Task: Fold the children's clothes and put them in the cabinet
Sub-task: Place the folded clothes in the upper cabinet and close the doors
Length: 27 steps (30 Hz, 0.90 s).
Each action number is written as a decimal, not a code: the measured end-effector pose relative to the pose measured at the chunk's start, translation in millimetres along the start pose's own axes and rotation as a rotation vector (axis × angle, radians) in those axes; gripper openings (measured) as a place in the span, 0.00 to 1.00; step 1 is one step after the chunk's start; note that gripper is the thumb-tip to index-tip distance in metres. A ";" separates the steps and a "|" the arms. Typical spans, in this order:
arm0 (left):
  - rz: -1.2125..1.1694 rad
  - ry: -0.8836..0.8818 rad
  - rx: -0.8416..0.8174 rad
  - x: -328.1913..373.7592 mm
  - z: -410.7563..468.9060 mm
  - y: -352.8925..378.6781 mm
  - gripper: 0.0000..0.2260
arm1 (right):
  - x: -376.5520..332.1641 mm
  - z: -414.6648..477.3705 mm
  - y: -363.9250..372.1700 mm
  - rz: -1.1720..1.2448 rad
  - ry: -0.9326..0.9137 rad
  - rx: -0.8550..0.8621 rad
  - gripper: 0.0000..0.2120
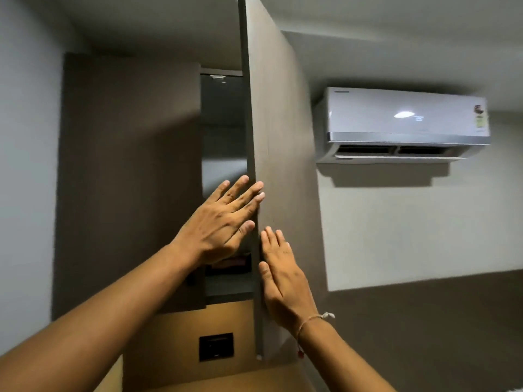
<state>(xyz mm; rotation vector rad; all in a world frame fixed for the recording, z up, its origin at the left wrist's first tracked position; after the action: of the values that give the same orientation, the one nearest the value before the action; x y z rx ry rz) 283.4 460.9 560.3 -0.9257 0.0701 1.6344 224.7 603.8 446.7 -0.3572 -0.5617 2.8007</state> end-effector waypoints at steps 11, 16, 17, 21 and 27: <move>-0.083 -0.632 -0.377 -117.2 -111.5 167.0 0.28 | 89.1 102.2 151.2 -0.504 -0.034 -0.350 0.28; -0.052 -0.656 -0.309 -123.3 -138.5 211.6 0.28 | 99.9 114.5 181.2 -0.528 0.013 -0.313 0.28; -0.041 -0.652 -0.282 -124.1 -141.6 217.1 0.29 | 101.8 114.9 185.3 -0.534 0.013 -0.297 0.29; -0.042 -0.644 -0.219 -124.8 -143.3 226.3 0.29 | 107.6 114.3 191.3 -0.533 -0.012 -0.258 0.29; -0.023 -0.651 -0.227 -124.6 -141.8 227.4 0.29 | 106.8 120.6 193.5 -0.508 0.037 -0.303 0.29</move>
<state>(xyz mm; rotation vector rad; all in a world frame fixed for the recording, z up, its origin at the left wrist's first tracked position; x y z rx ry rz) 162.2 219.4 440.5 -0.5169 -0.5795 1.8736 50.4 422.4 456.3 -0.2756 -0.9250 2.2221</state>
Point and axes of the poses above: each hand's wrist, its own z-axis towards the middle knuckle, its own y-axis out of the palm, x = y × z, the point moved 2 cm from there along z, towards the middle knuckle, and after that the axes turned 1 degree about -x, right-handed, at the moved point
